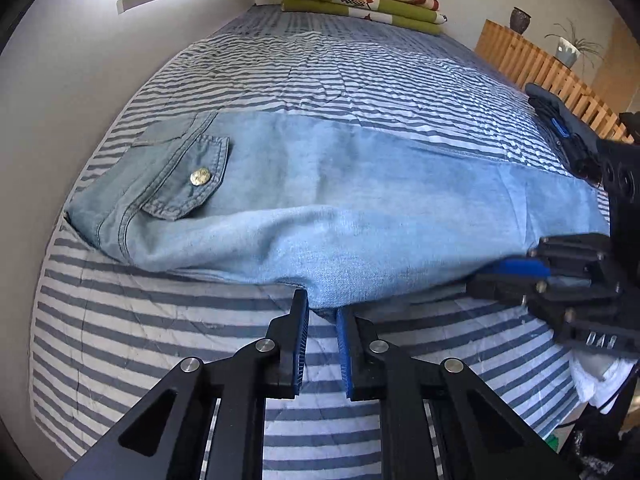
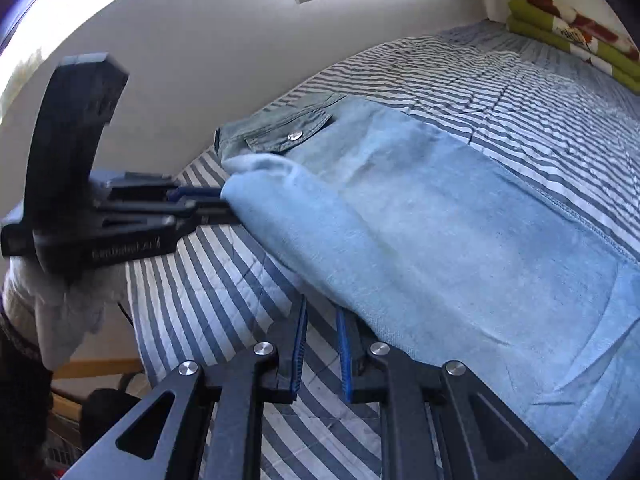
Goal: Organize objects
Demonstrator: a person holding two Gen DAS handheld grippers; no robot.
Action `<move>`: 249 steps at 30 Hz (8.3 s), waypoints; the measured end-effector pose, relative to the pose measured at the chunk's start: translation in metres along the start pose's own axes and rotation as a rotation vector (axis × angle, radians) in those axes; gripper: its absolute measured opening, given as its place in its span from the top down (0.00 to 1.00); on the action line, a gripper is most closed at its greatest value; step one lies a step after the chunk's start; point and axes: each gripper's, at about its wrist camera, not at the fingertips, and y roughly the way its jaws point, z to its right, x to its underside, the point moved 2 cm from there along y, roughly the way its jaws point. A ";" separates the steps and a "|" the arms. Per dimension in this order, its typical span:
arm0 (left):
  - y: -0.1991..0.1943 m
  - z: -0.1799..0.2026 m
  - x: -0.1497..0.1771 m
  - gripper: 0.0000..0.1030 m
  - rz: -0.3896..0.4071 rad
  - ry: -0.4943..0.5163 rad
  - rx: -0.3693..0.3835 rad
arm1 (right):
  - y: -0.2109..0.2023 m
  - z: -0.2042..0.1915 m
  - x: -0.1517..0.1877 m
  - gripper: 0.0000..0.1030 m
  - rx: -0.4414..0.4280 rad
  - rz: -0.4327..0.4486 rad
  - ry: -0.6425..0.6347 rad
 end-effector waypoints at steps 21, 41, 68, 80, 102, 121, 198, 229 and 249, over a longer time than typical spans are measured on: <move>0.026 -0.010 0.037 0.91 0.032 -0.141 0.015 | 0.008 -0.018 0.016 0.85 -0.133 -0.143 0.023; 0.030 -0.004 0.029 0.82 -0.005 -0.117 0.050 | 0.012 0.069 -0.087 0.72 0.048 -0.032 0.084; -0.009 0.145 -0.002 0.72 0.080 0.111 0.091 | -0.203 0.170 0.102 0.73 0.377 0.189 0.233; 0.040 0.449 -0.023 0.70 -0.005 0.529 0.323 | -0.398 0.365 0.310 0.72 0.547 0.294 0.942; 0.117 0.752 0.040 0.47 -0.060 1.054 0.424 | -0.366 0.422 0.330 0.87 0.291 0.161 1.063; 0.137 0.726 0.005 0.90 -0.009 0.778 0.513 | -0.401 0.429 0.303 0.79 0.216 0.284 1.004; 0.014 -0.127 0.056 0.94 0.412 -0.671 0.433 | 0.118 -0.012 -0.192 0.95 0.274 -0.172 0.107; 0.032 -0.134 0.106 0.95 0.297 -0.769 0.265 | -0.115 0.183 0.044 0.74 0.412 -0.086 0.450; 0.026 -0.008 0.017 0.64 0.283 -0.503 0.244 | -0.095 0.118 -0.028 0.74 0.278 0.058 0.156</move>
